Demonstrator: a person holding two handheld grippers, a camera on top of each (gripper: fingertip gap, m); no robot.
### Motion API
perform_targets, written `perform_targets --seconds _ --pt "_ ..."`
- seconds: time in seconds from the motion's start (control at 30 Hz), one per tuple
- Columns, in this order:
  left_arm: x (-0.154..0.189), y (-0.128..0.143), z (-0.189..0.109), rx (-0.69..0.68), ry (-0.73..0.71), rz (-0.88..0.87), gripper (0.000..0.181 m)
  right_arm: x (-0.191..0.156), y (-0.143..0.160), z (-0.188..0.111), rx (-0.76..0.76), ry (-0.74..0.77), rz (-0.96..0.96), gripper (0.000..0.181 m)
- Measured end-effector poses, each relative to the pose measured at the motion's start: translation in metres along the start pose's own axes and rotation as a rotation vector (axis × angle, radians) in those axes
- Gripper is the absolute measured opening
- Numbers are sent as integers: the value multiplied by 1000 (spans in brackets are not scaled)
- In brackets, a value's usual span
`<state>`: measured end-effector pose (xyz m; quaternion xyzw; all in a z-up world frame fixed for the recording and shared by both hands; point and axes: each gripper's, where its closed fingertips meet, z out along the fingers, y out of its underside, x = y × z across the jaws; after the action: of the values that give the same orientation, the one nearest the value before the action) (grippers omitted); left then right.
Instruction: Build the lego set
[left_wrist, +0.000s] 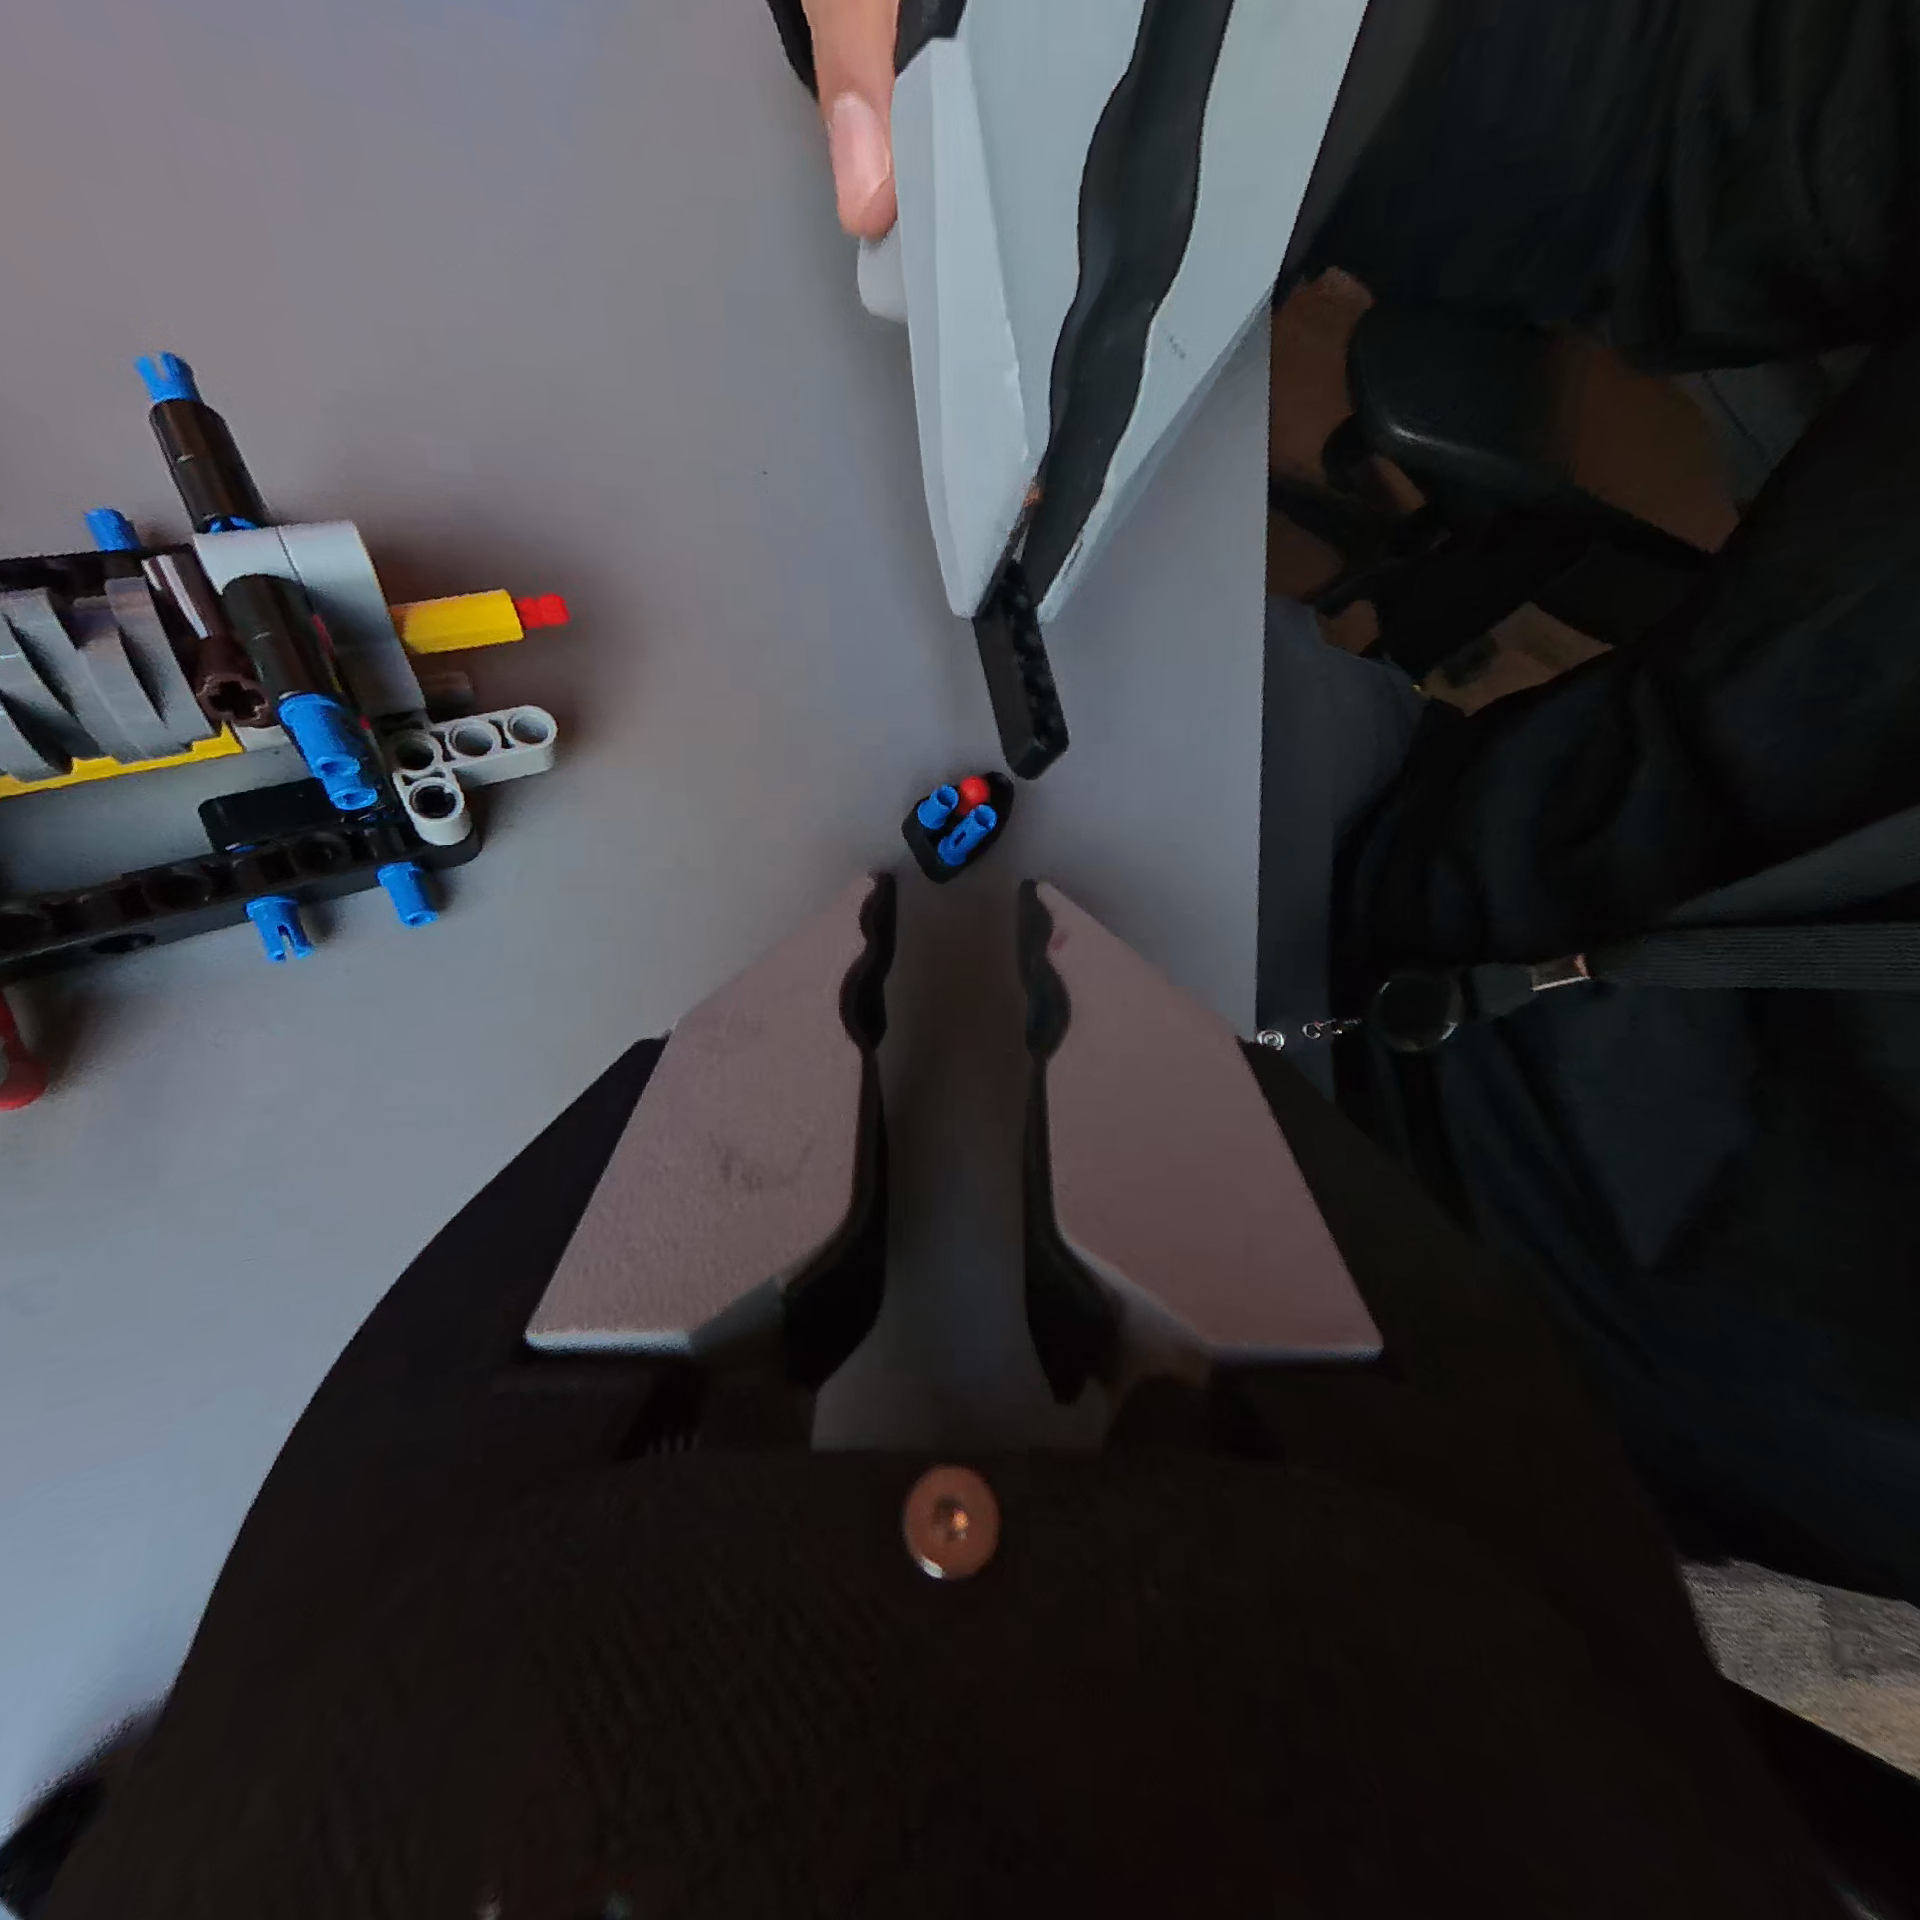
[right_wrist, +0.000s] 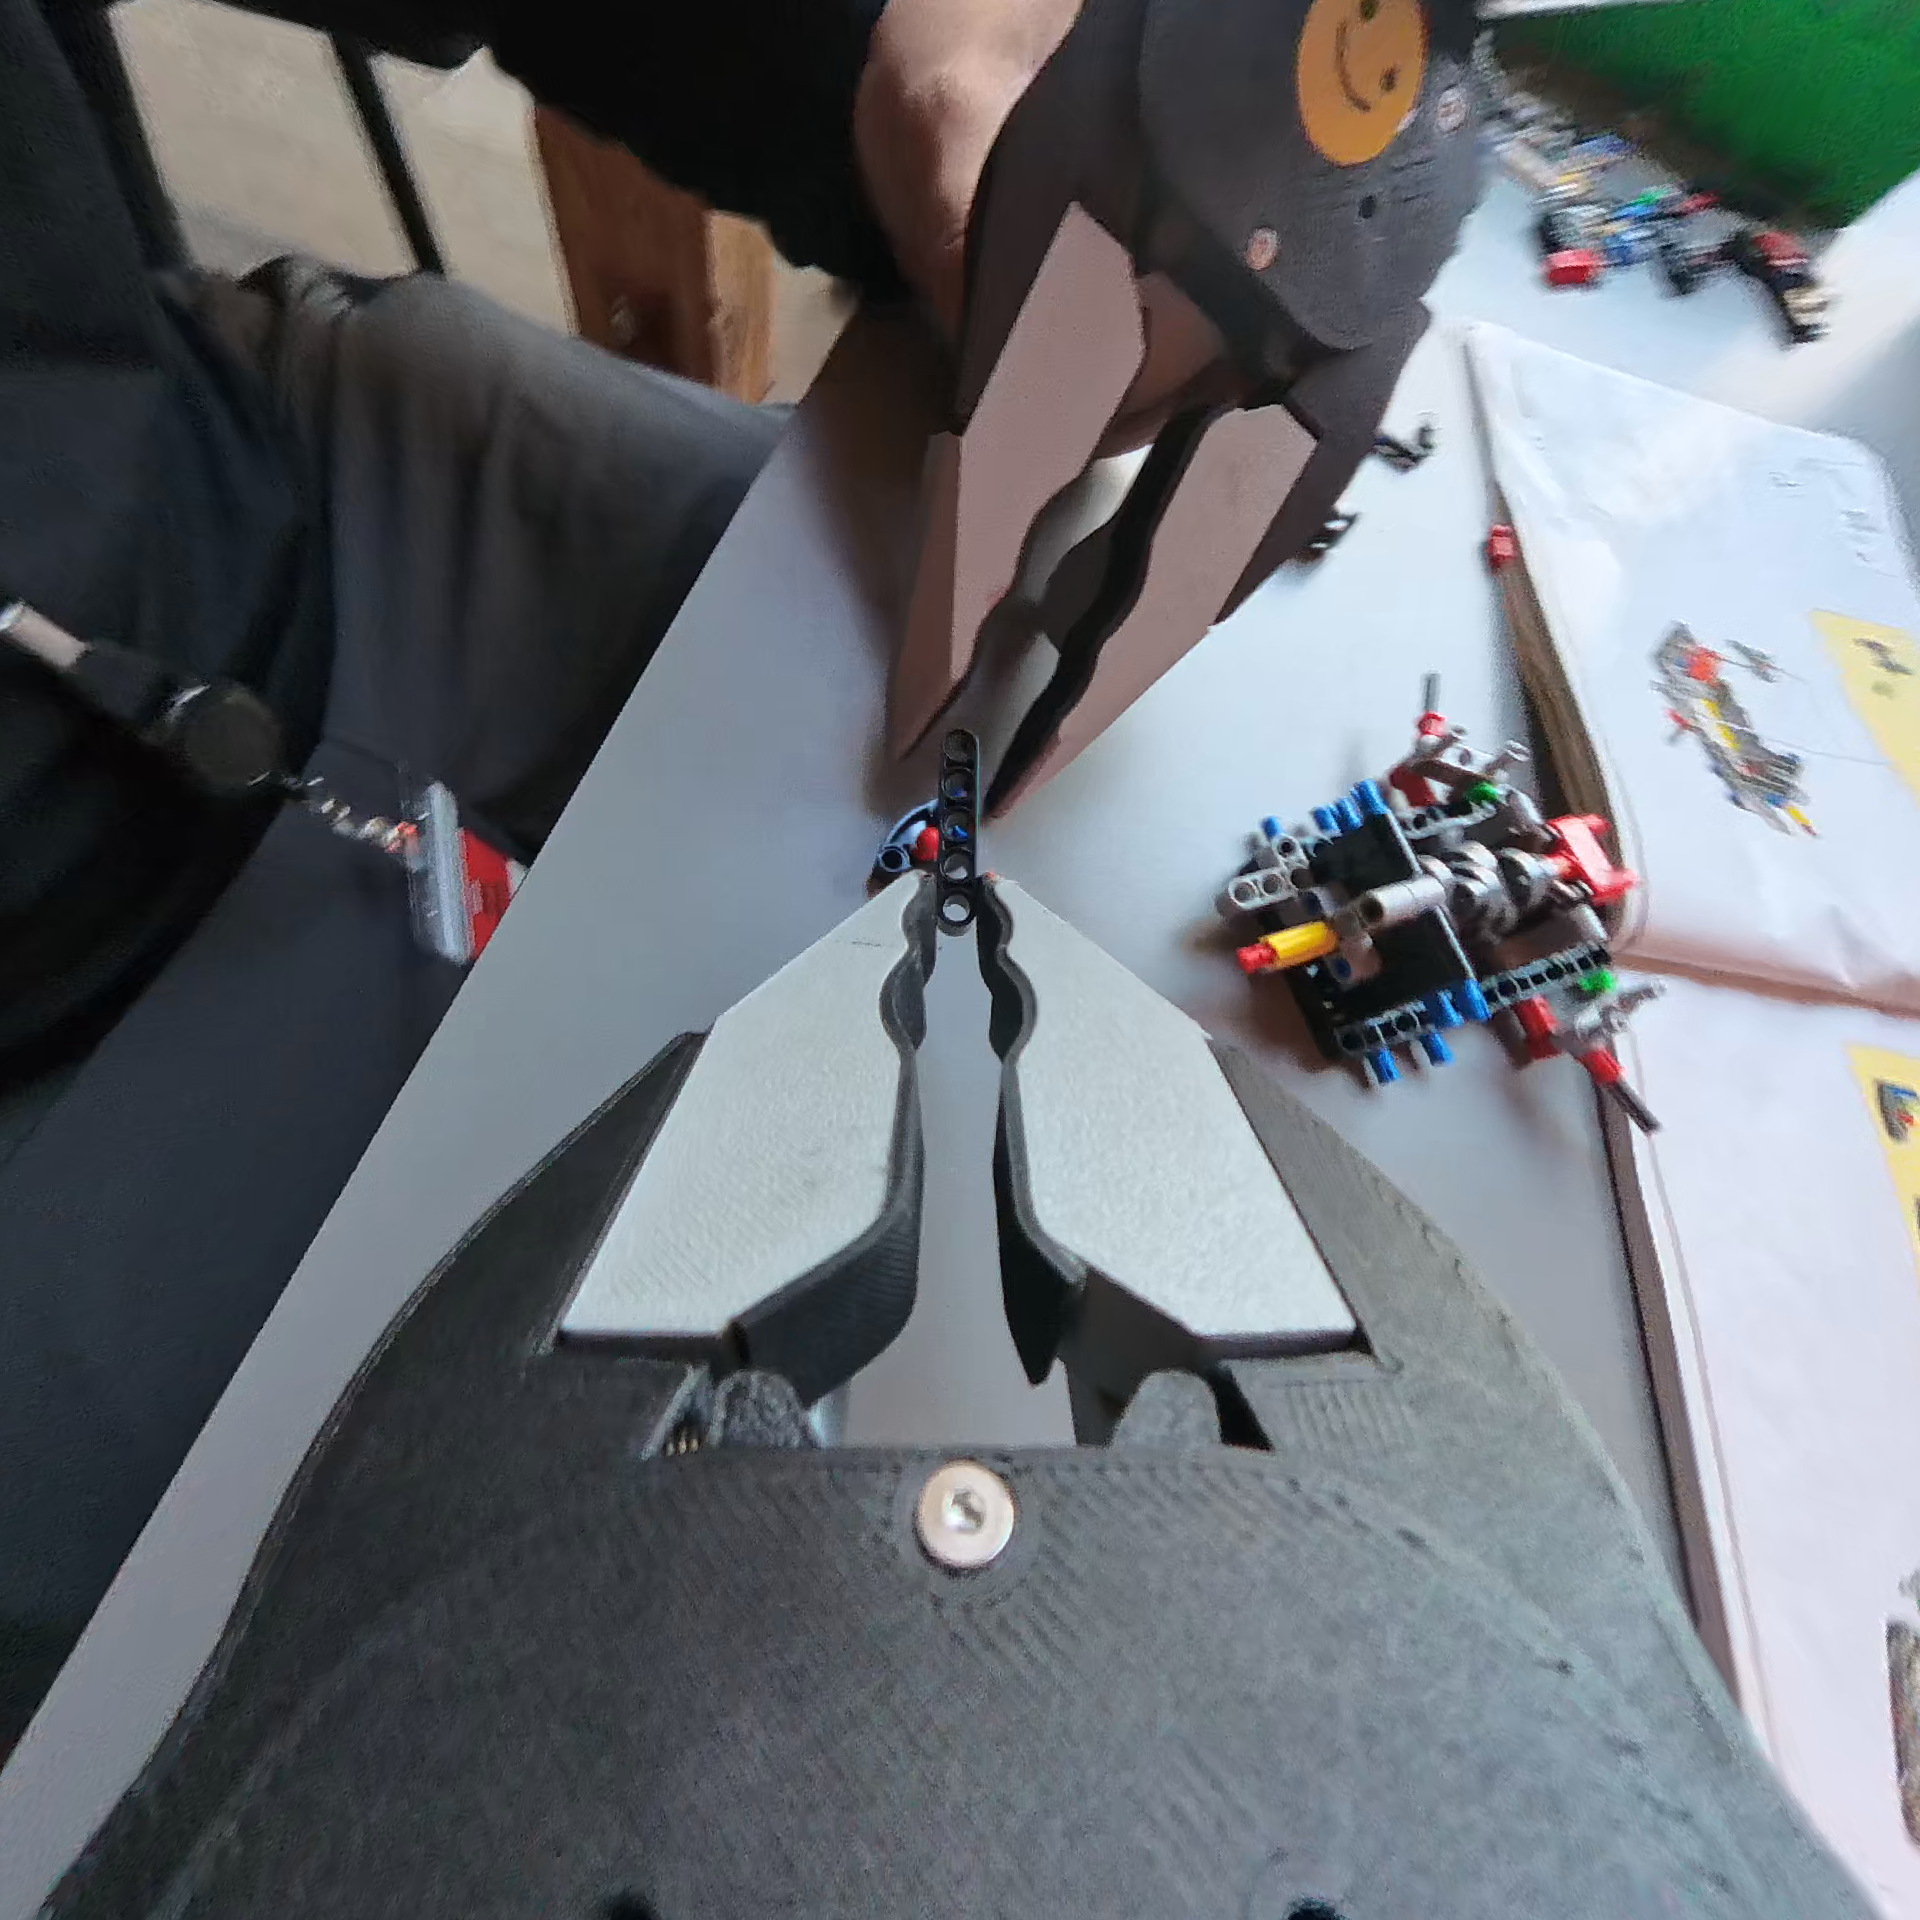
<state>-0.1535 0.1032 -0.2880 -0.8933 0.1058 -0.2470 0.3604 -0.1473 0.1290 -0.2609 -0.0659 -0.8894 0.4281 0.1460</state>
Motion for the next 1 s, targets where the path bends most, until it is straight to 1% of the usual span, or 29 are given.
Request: perform_targets --seconds 0.13,0.27,0.4,0.57,0.7,0.77,0.83,1.0 --pt "-3 1 -4 18 -39 -21 24 6 0 3 -48 -54 -45 5" --pt "-4 1 -10 48 -46 -33 25 6 14 5 -88 -99 -36 5" --pt "-1 1 -3 27 -57 -13 25 4 25 5 -108 -112 -16 5" --pt "4 -4 8 11 -46 2 23 9 18 4 -82 -79 -30 5" --pt "2 -6 9 9 -32 -20 17 14 14 1 -47 -34 -48 5" --pt "0 -6 10 2 -30 -20 11 11 7 0 -23 -40 -66 5" --pt "-1 -7 10 -3 -23 -1 11 9 5 3 -33 -35 -90 5" --pt "3 -6 10 -37 82 15 10 3 9 8 -58 -57 -107 5"
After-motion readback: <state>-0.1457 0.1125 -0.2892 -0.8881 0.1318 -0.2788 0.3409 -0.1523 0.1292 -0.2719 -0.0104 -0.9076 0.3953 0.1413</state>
